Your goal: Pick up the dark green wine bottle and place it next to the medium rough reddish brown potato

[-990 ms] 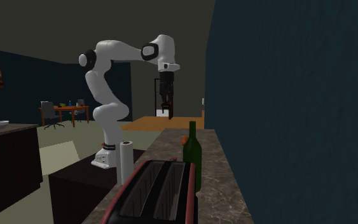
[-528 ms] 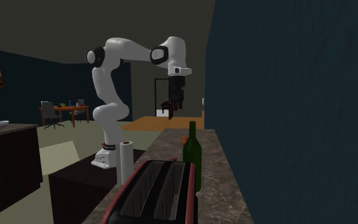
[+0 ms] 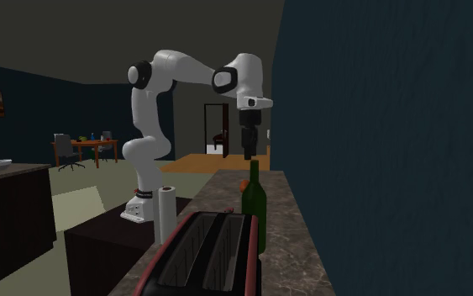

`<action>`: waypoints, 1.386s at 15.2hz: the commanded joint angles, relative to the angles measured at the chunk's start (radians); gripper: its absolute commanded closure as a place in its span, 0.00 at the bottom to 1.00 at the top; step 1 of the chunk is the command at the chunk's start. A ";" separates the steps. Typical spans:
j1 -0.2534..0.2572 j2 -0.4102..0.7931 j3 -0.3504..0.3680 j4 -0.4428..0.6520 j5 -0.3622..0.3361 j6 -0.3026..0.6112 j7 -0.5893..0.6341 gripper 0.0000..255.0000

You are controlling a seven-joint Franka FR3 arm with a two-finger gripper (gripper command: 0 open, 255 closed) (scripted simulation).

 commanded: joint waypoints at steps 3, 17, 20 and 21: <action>-0.001 0.018 -0.001 -0.034 0.002 0.052 -0.002 0.00; -0.001 0.027 -0.002 -0.058 0.004 0.086 -0.003 1.00; -0.001 0.027 -0.002 -0.058 0.004 0.086 -0.003 1.00; -0.001 0.027 -0.002 -0.058 0.004 0.086 -0.003 1.00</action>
